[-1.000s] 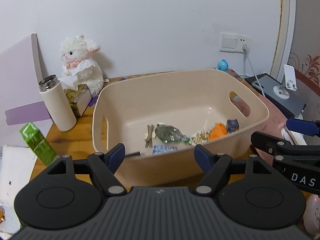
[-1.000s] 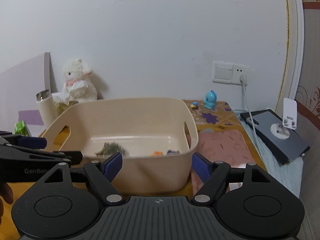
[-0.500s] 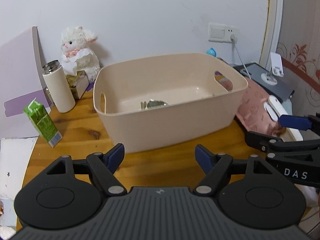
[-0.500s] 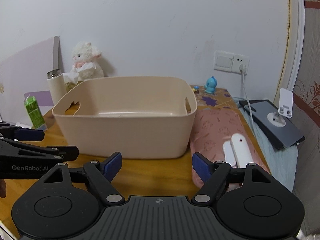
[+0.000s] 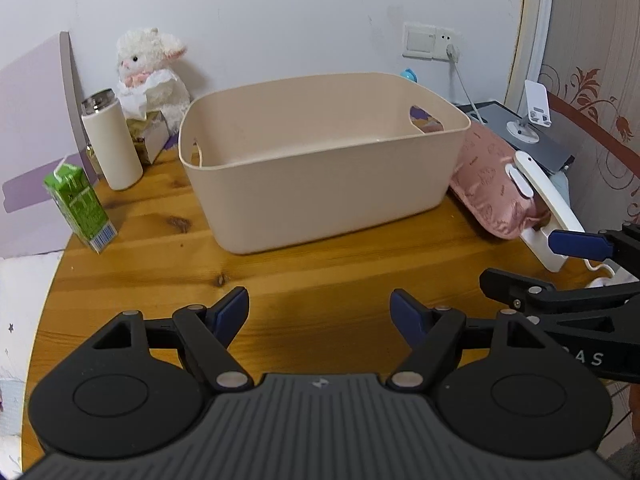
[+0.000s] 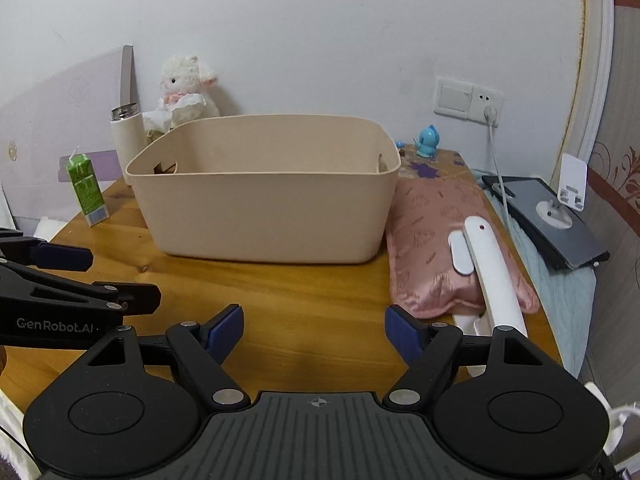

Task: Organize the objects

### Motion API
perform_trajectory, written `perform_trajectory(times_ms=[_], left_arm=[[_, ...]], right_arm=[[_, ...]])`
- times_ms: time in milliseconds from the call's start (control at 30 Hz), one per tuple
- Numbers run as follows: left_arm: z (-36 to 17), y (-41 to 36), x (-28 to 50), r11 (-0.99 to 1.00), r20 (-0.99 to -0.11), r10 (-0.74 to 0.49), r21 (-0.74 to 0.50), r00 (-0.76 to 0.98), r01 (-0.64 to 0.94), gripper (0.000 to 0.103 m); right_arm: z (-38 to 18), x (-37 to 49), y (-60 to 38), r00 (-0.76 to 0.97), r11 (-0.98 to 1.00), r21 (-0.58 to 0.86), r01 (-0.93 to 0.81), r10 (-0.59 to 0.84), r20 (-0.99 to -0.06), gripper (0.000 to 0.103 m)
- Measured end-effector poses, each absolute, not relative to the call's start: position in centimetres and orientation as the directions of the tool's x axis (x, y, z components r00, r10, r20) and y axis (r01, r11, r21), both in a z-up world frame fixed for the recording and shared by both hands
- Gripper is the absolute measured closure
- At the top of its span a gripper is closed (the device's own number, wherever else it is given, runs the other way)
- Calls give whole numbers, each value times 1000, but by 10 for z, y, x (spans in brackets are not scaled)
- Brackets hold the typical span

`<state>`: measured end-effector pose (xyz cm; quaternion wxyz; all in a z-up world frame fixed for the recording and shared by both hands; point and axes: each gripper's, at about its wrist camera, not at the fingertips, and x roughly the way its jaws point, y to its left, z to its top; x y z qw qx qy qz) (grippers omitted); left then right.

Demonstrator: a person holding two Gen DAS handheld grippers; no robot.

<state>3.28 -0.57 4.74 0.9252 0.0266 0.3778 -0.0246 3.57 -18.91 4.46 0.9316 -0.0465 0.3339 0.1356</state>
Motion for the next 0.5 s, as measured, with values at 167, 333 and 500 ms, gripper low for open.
perform_trajectory(times_ms=[167, 333, 500], left_arm=[[42, -1, 30, 999, -716, -29, 9, 697, 51, 24], [38, 1, 26, 999, -729, -30, 1, 684, 45, 24], [34, 2, 23, 999, -738, -25, 5, 675, 42, 24]], right_arm=[[45, 32, -193, 736, 959, 22, -282, 231, -636, 24], [43, 28, -195, 731, 959, 36, -281, 238, -639, 23], [40, 26, -198, 725, 960, 42, -276, 237, -647, 23]])
